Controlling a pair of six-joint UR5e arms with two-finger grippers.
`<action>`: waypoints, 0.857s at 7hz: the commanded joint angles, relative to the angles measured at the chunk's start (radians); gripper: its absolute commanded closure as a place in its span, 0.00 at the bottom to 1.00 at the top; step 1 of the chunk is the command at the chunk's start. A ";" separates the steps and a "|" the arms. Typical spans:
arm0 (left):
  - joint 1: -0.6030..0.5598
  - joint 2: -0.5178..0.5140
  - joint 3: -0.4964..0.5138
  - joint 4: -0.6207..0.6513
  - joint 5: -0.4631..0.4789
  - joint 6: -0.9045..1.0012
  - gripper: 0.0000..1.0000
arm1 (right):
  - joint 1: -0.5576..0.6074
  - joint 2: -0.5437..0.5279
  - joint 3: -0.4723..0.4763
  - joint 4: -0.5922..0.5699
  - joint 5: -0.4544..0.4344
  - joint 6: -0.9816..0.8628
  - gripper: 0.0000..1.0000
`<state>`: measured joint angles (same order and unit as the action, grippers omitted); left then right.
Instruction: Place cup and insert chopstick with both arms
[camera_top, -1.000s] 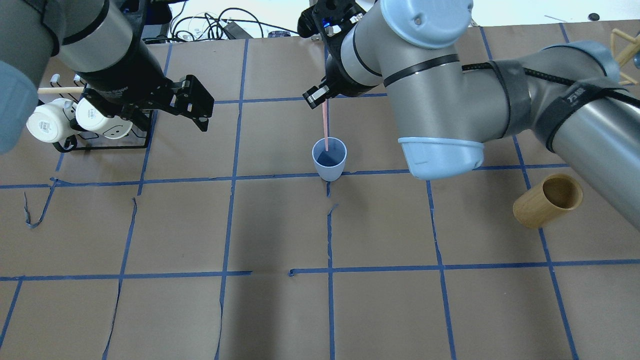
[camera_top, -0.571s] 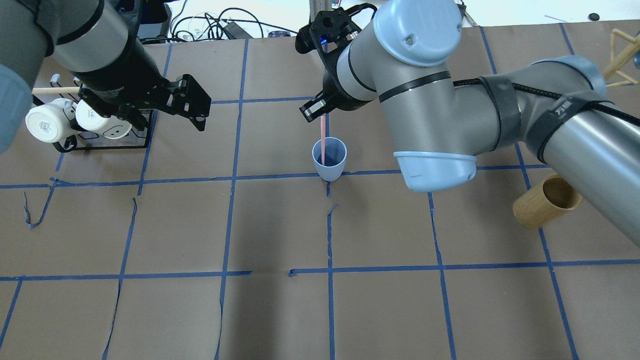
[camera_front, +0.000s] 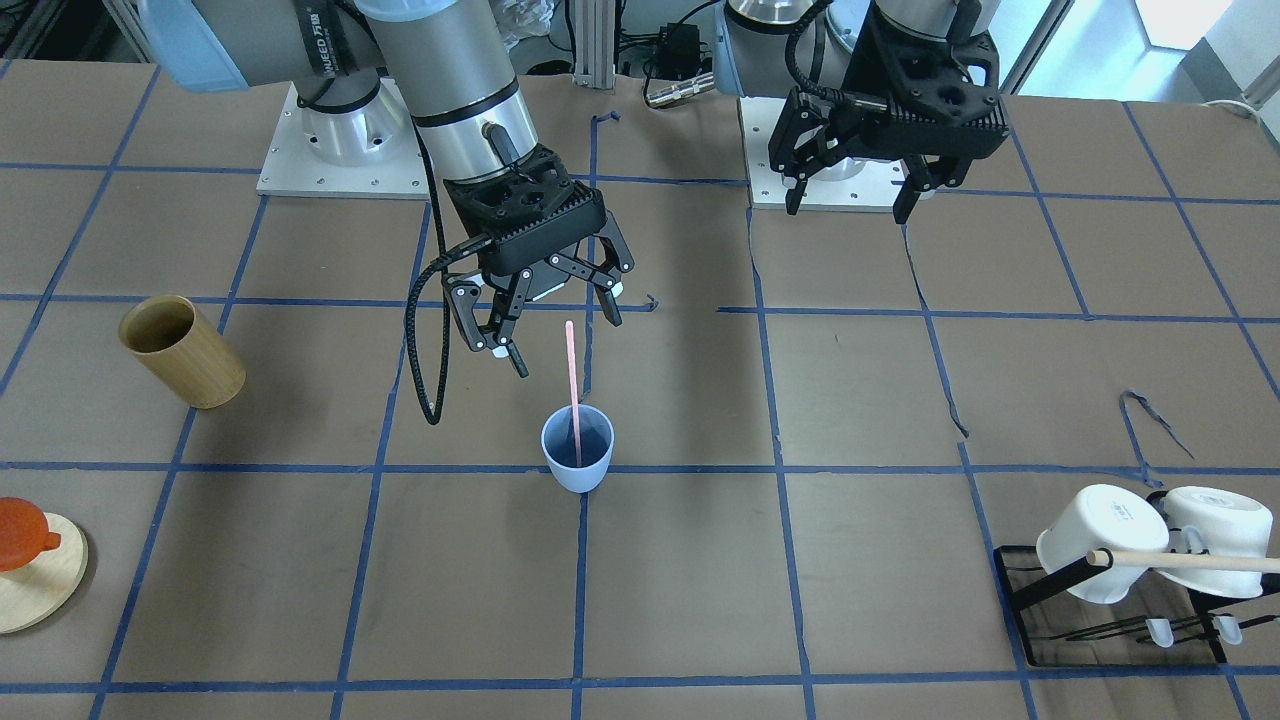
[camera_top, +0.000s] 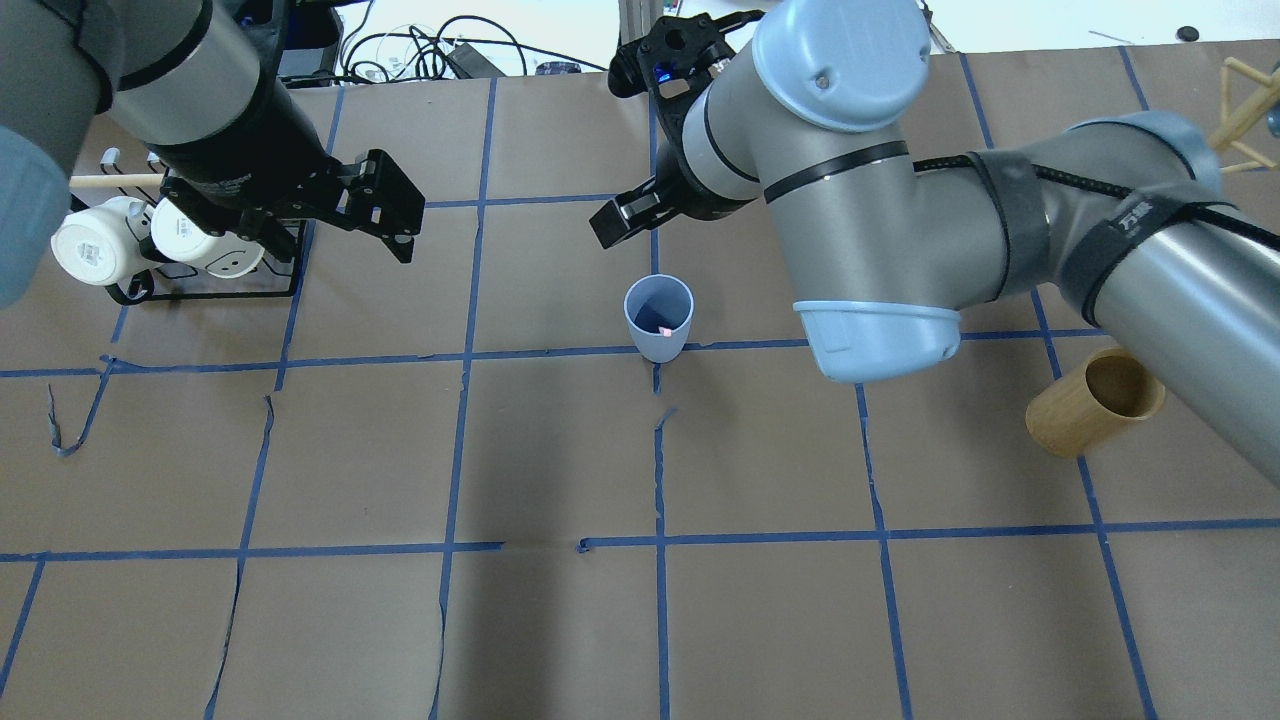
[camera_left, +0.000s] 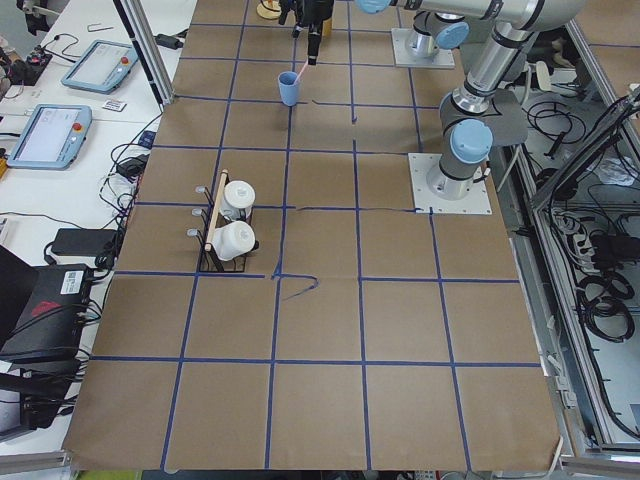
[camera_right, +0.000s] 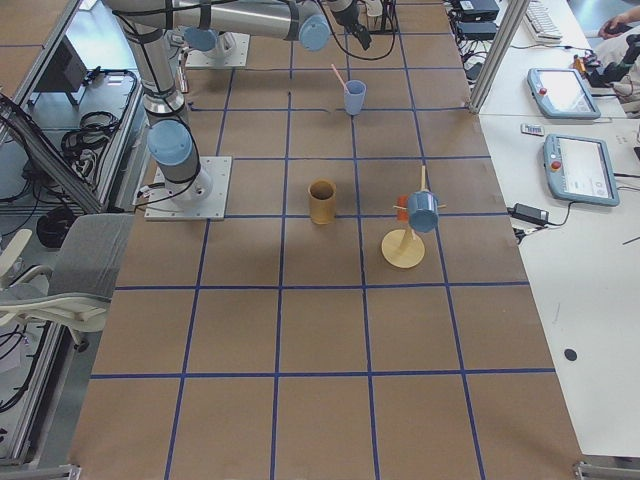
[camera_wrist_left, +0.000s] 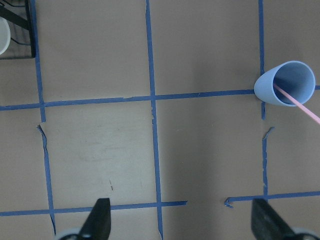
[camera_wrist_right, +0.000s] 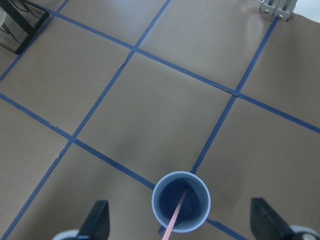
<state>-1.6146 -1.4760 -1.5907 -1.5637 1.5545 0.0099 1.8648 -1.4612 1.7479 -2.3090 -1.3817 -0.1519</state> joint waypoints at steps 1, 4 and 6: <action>-0.001 -0.004 0.000 0.001 -0.002 0.001 0.00 | -0.010 -0.018 -0.092 0.244 0.001 0.130 0.00; -0.001 -0.006 0.000 0.002 -0.001 -0.001 0.00 | -0.116 -0.034 -0.224 0.661 -0.011 0.221 0.00; -0.001 -0.006 0.002 0.002 -0.002 -0.001 0.00 | -0.195 -0.082 -0.223 0.831 -0.126 0.224 0.00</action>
<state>-1.6153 -1.4809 -1.5905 -1.5618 1.5534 0.0092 1.7207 -1.5160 1.5282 -1.5827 -1.4441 0.0656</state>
